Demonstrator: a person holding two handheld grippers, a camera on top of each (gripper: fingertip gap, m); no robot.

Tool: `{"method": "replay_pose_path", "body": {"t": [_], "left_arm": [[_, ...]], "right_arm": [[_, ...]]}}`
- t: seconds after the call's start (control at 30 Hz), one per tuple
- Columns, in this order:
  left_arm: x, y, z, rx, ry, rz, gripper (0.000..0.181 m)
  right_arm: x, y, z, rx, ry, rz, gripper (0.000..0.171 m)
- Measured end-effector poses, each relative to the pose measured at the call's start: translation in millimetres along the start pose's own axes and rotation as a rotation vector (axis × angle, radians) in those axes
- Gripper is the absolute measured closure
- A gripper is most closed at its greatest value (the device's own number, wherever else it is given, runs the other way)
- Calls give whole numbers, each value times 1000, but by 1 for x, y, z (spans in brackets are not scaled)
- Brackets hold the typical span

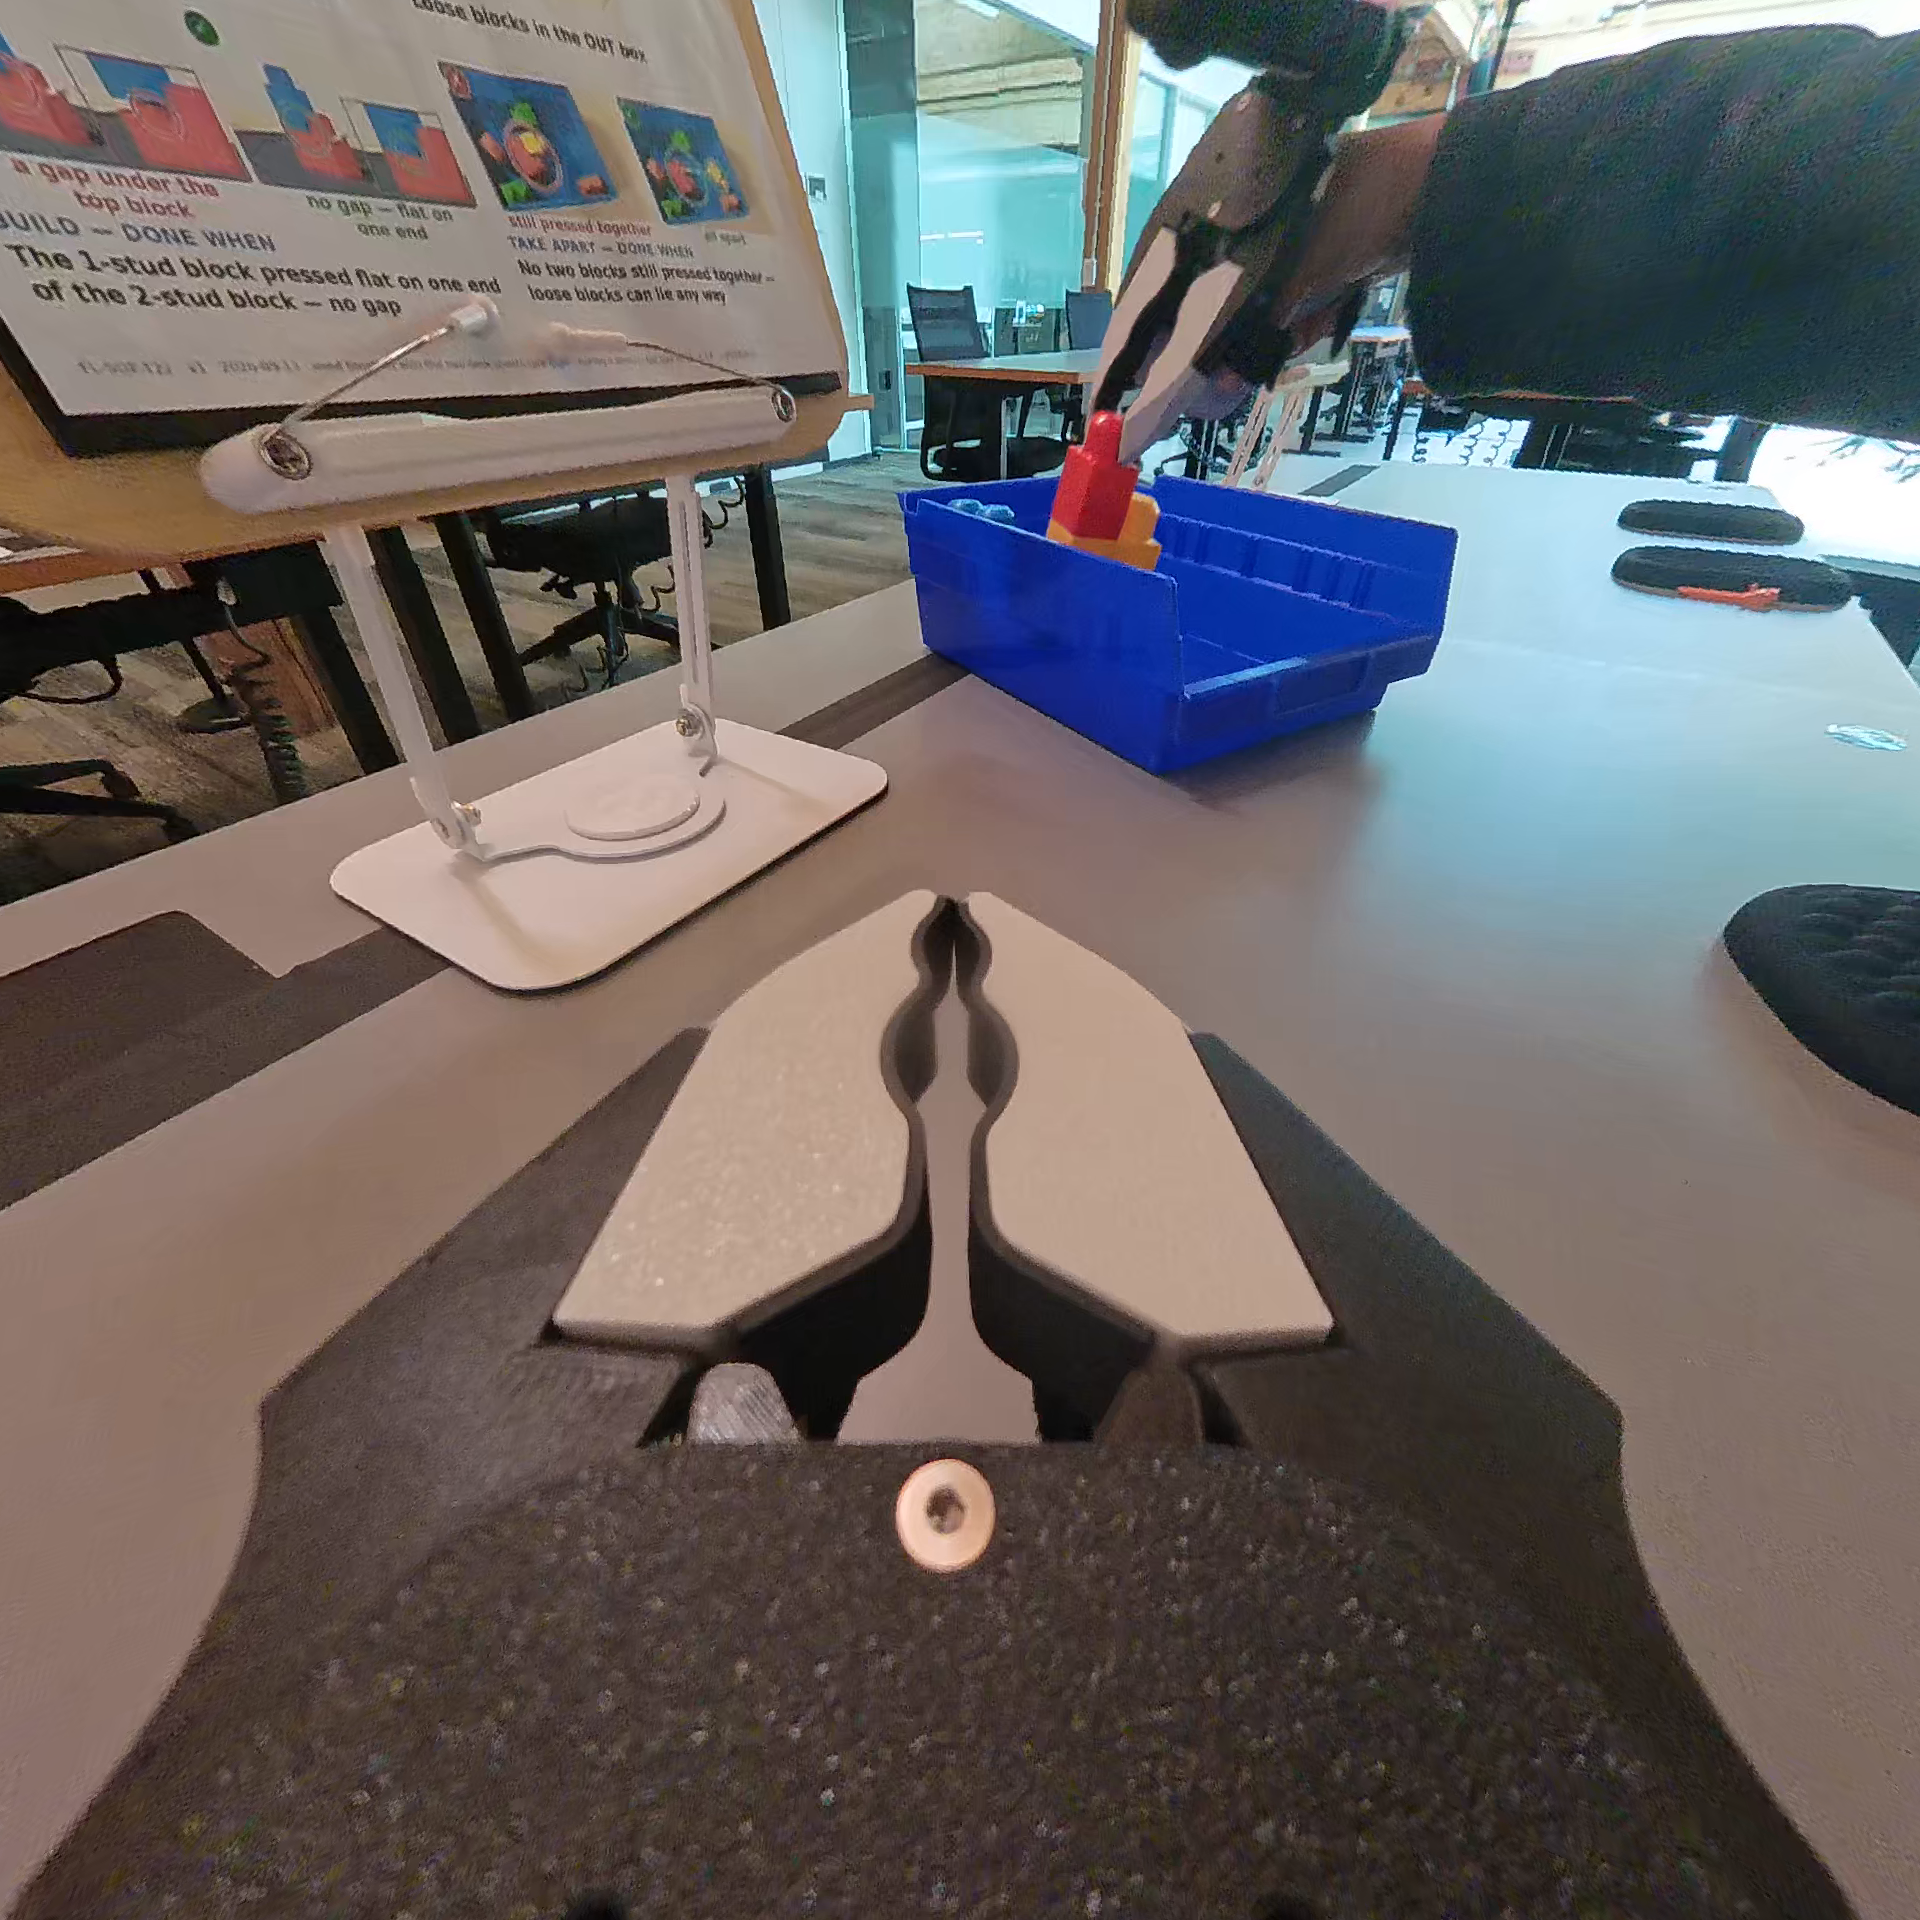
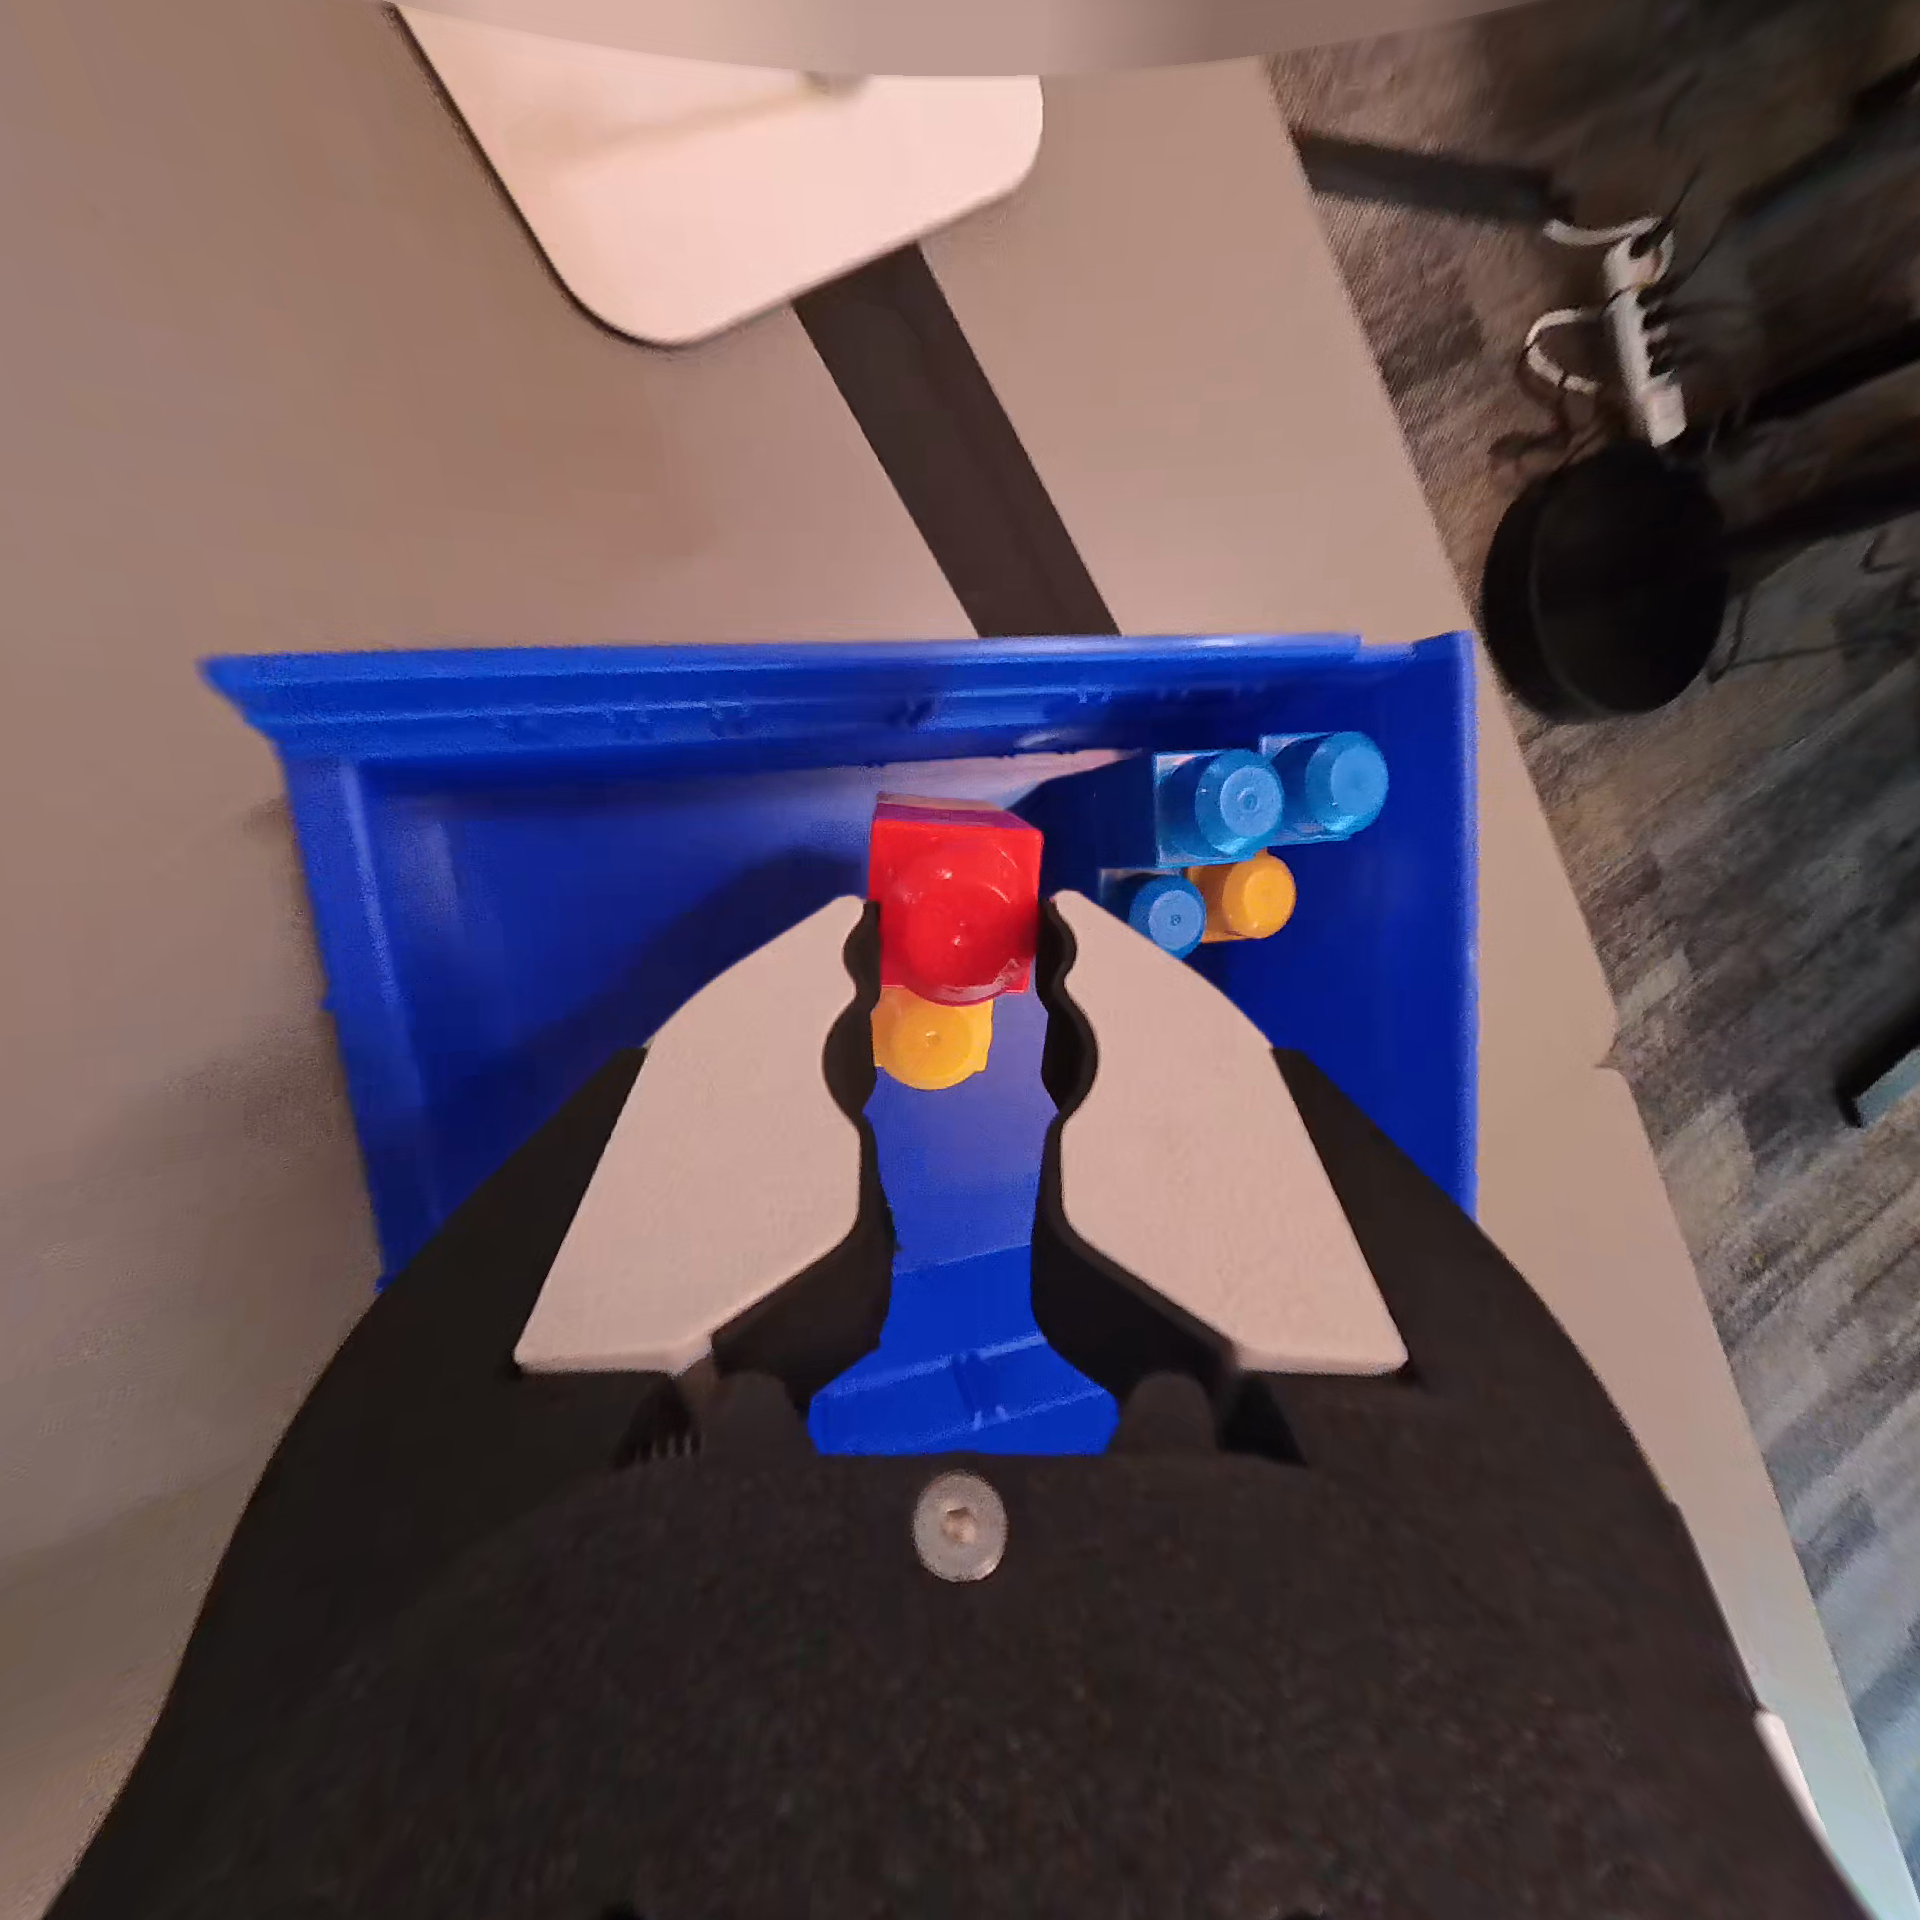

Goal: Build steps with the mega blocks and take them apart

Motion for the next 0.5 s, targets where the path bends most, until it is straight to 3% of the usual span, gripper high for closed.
{"method": "replay_pose_path", "body": {"t": [0.2, 0.5], "left_arm": [[0, 1, -2, 0, 5, -2, 181], [2, 0, -7, -9, 27, -15, 181]], "right_arm": [[38, -15, -9, -26, 62, 48, 142], [61, -23, -11, -100, 109, 37, 143]]}}
Point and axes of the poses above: each gripper's, where its closed fingertips meet, x out along the fingers, z out of its top, y = z × x across the jaws, the point moved 7 cm from there along -x, back along the fingers, and after that the axes turned 11 degrees about -y, right-handed, at the moved point
